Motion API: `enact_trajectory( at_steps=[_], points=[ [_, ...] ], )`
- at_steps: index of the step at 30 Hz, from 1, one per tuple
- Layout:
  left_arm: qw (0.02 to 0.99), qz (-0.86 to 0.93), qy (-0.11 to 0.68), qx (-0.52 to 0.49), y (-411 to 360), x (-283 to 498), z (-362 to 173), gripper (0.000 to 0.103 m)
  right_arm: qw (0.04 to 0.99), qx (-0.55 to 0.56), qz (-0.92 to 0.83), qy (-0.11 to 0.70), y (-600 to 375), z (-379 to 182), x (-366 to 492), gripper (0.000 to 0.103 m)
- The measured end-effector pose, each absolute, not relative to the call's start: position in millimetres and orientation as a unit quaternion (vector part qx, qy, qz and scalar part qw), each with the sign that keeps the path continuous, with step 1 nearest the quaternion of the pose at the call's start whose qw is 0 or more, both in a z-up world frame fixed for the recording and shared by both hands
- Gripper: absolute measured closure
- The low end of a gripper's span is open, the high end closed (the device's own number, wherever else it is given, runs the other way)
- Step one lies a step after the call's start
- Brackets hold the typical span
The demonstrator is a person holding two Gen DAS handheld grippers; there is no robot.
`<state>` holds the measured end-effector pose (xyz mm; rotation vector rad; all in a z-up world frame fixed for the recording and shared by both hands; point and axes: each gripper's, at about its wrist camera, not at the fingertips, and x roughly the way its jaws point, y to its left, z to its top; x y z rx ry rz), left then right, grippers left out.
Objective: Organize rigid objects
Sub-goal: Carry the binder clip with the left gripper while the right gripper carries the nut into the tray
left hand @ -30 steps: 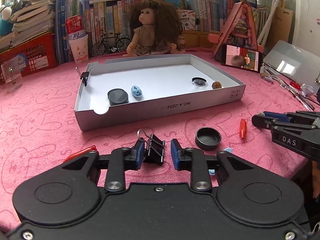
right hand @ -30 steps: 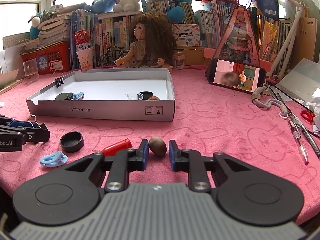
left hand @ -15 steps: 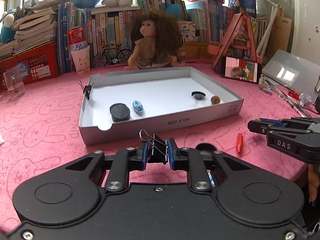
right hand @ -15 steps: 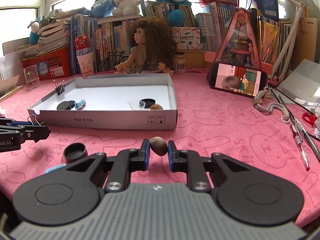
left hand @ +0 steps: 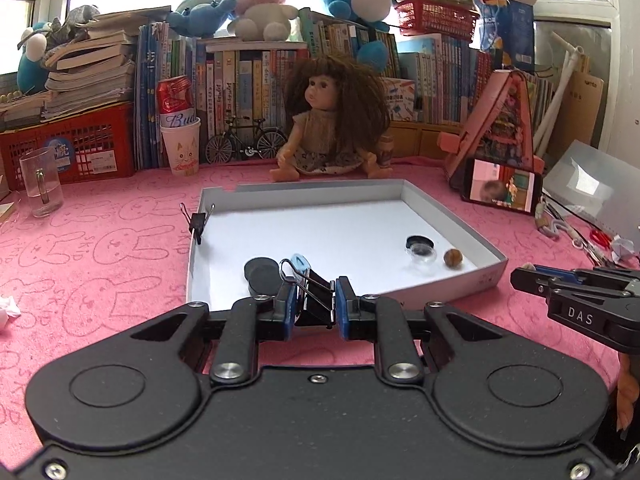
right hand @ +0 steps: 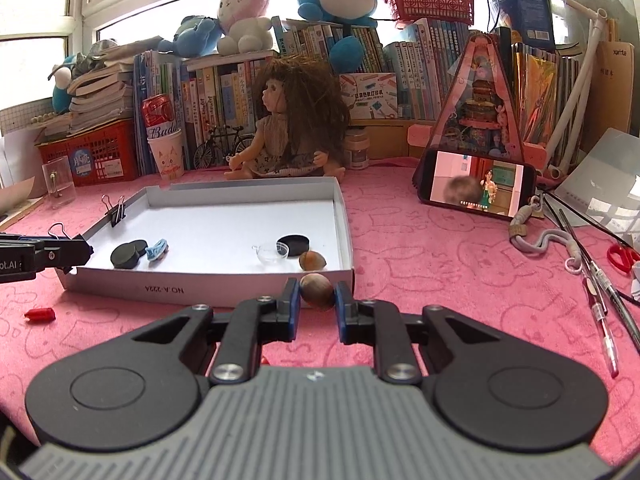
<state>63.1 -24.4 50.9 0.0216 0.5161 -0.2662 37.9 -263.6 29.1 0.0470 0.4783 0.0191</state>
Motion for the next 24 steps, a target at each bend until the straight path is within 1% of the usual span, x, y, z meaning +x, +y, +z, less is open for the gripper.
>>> enact_trajectory(
  at_steps=[12, 24],
  points=[
    [0.963, -0.120, 0.240, -0.021, -12.1, 100.2, 64.0, 0.084, 0.970, 0.039, 0.018, 0.240, -267.1, 40.4, 67.0, 0.081],
    [0.966, -0.112, 0.227, -0.046, -10.6, 149.5, 64.2, 0.084, 0.969, 0.040, 0.021, 0.242, -265.1, 48.5, 111.1, 0.081]
  ],
)
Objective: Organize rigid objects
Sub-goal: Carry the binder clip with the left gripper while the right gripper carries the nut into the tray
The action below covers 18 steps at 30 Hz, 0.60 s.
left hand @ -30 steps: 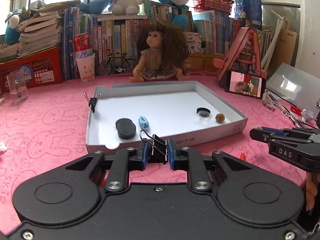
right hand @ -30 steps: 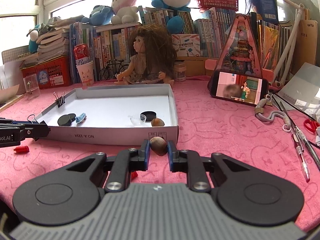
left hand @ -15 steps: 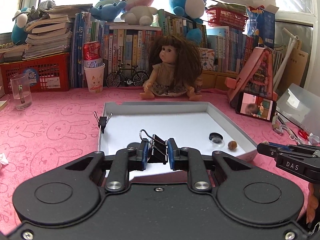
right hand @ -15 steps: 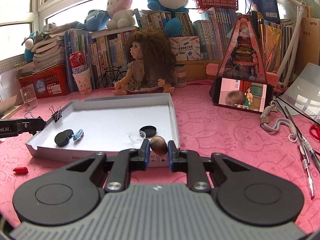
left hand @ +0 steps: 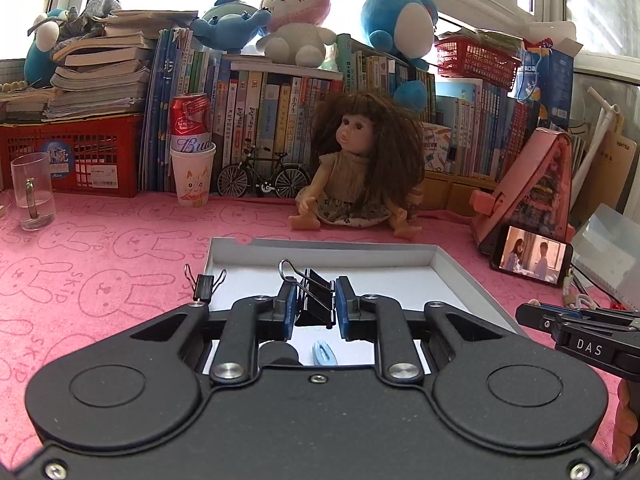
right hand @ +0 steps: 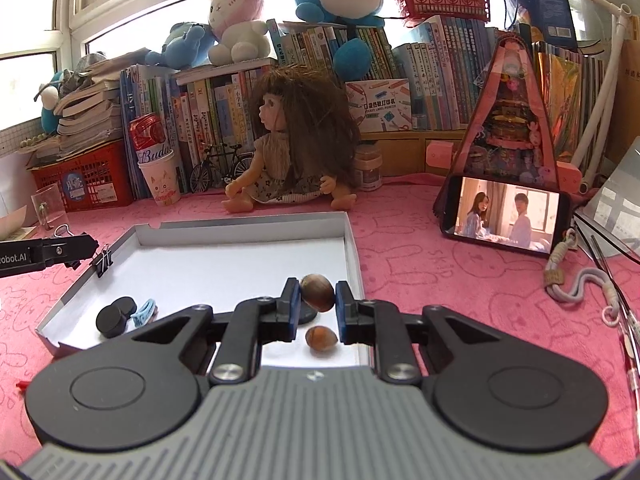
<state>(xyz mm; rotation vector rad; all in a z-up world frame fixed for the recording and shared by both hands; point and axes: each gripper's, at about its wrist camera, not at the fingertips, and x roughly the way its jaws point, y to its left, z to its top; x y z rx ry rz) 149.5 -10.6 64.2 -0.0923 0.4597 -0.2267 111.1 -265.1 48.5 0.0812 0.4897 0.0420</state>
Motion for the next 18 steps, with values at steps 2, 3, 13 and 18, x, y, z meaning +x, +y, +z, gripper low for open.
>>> enact_trajectory(
  at_steps=[2, 3, 13, 18],
  points=[
    [0.965, -0.105, 0.237, -0.043, -11.8, 158.9, 59.2, 0.084, 0.968, 0.040, 0.017, 0.245, -264.8, 46.4, 120.0, 0.081],
    [0.964, -0.102, 0.240, -0.041, -12.7, 162.9, 56.6, 0.084, 0.968, 0.042, 0.016, 0.246, -264.9, 44.9, 124.4, 0.081],
    [0.964, -0.078, 0.252, -0.020, -20.2, 189.8, 33.4, 0.084, 0.967, 0.060, 0.010, 0.249, -261.8, 26.6, 158.9, 0.081],
    [0.964, -0.071, 0.256, -0.013, -22.4, 196.1, 26.9, 0.084, 0.965, 0.067, 0.003, 0.252, -261.7, 21.5, 169.3, 0.080]
  ],
)
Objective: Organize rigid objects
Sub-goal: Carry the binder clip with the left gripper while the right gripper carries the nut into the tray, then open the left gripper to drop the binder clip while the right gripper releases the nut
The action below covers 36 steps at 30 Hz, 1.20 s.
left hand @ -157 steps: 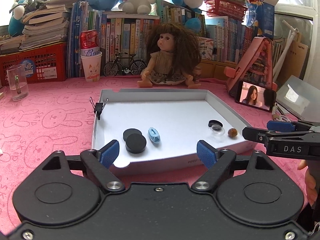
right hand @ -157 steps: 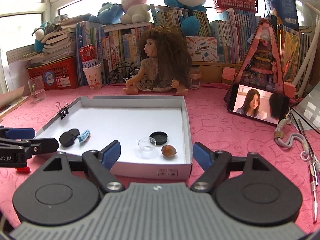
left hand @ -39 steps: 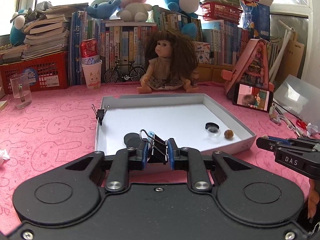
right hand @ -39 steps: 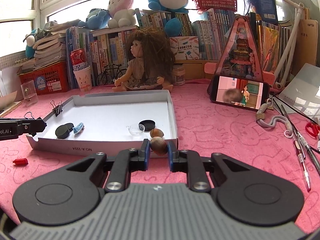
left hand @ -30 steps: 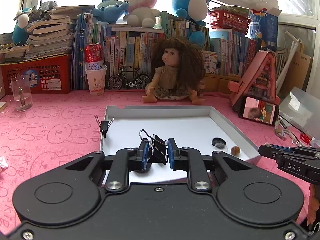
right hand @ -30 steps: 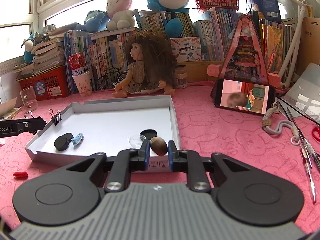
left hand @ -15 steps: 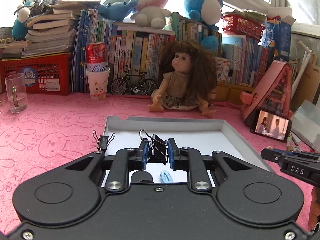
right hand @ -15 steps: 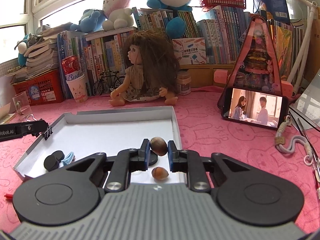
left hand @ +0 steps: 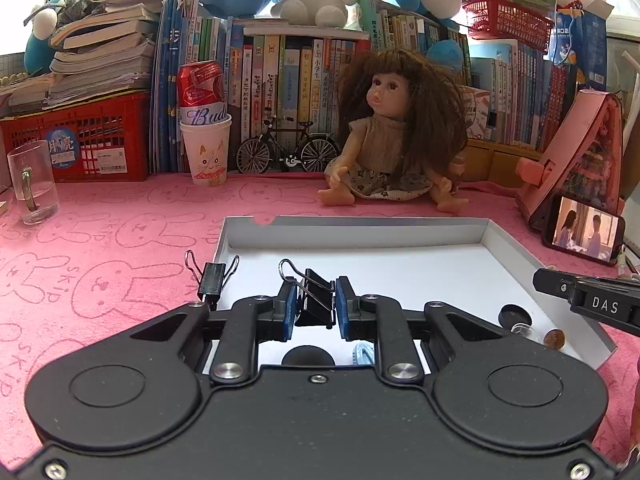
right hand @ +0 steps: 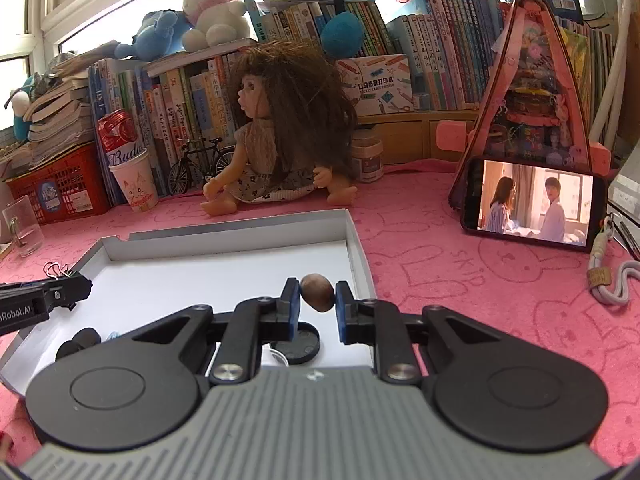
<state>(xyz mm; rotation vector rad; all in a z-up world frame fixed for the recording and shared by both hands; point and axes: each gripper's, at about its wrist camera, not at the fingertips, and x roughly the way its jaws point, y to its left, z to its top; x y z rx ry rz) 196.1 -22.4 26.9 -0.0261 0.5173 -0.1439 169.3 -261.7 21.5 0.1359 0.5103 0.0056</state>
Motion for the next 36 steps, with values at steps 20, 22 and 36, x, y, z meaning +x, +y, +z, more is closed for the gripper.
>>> enact_trajectory(
  at_steps=[20, 22, 36],
  points=[
    [0.960, -0.074, 0.271, -0.003, -30.2, 203.6, 15.7, 0.084, 0.961, 0.055, -0.009, 0.272, -258.9, 13.5, 181.7, 0.080],
    [0.959, -0.074, 0.274, -0.003, -30.6, 204.4, 14.0, 0.084, 0.960, 0.057, -0.010, 0.275, -258.9, 12.4, 182.8, 0.080],
    [0.955, -0.074, 0.288, -0.005, -32.7, 208.4, 5.2, 0.084, 0.959, 0.062, 0.002, 0.277, -253.0, 13.9, 191.2, 0.080]
  ],
)
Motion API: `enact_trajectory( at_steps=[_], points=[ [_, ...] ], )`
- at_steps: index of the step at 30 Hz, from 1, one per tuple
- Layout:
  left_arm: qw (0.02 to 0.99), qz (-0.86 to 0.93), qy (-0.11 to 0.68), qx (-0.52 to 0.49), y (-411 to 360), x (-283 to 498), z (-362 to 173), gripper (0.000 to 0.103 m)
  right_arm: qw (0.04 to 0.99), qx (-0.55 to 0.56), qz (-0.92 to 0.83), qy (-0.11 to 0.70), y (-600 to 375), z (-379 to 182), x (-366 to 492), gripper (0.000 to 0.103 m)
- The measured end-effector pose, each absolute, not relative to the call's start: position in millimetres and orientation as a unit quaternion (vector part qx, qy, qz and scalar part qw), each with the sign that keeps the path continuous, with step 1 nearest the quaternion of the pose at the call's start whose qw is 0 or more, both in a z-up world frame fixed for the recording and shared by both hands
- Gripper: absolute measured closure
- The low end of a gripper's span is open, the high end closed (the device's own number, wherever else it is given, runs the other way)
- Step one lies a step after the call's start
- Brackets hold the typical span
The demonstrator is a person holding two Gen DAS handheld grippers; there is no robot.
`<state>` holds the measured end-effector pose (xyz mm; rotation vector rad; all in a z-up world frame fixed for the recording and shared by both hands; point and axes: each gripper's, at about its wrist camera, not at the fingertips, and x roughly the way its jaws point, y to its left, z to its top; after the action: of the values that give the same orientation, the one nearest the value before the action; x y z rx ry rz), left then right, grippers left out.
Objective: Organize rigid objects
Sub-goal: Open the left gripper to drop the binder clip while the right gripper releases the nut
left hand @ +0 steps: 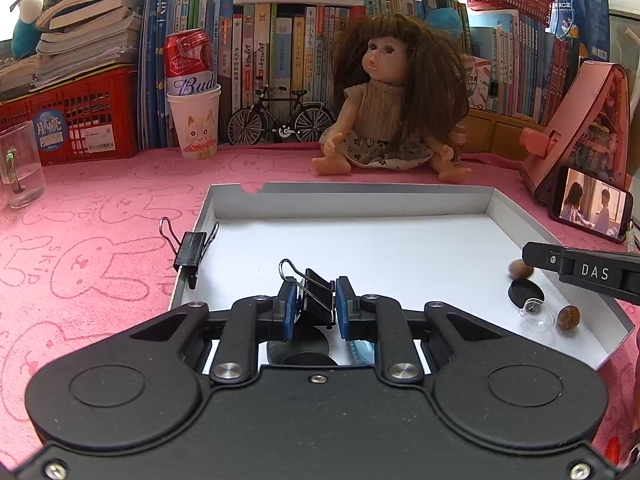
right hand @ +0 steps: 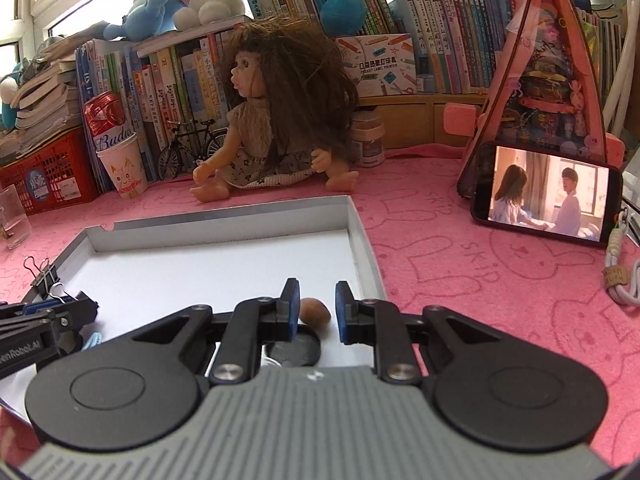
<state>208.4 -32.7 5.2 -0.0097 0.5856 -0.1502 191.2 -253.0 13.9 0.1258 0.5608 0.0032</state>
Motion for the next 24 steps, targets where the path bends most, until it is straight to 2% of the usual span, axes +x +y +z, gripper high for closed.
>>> enact_trajectory(
  at_steps=[9, 10, 12, 14, 15, 17, 20, 24],
  points=[
    [0.953, -0.078, 0.294, -0.003, -33.6, 209.7, 2.8, 0.084, 0.957, 0.058, 0.013, 0.284, -245.1, 9.6, 193.7, 0.079],
    [0.952, -0.078, 0.294, -0.003, -34.0, 209.5, 2.7, 0.083, 0.957, 0.058, 0.013, 0.285, -245.3, 9.5, 193.7, 0.075],
    [0.953, -0.078, 0.293, -0.001, -34.9, 208.8, 3.1, 0.083, 0.957, 0.061, 0.012, 0.284, -246.1, 9.6, 192.9, 0.074],
    [0.953, -0.080, 0.291, -0.002, -35.3, 207.6, 4.4, 0.072, 0.957, 0.064, 0.013, 0.282, -247.2, 10.3, 191.6, 0.065],
    [0.954, -0.081, 0.289, -0.002, -35.6, 206.3, 5.4, 0.068, 0.957, 0.066, 0.014, 0.281, -248.0, 11.2, 190.7, 0.057],
    [0.955, -0.084, 0.284, -0.003, -36.2, 203.2, 8.0, 0.060, 0.958, 0.066, 0.016, 0.278, -249.0, 13.2, 188.8, 0.055],
    [0.957, -0.088, 0.278, -0.002, -36.6, 198.8, 12.7, 0.051, 0.960, 0.062, 0.018, 0.273, -248.5, 16.8, 185.0, 0.045],
    [0.958, -0.092, 0.273, 0.000, -36.8, 193.1, 18.4, 0.044, 0.962, 0.059, 0.022, 0.266, -248.5, 21.6, 179.0, 0.035]
  ],
)
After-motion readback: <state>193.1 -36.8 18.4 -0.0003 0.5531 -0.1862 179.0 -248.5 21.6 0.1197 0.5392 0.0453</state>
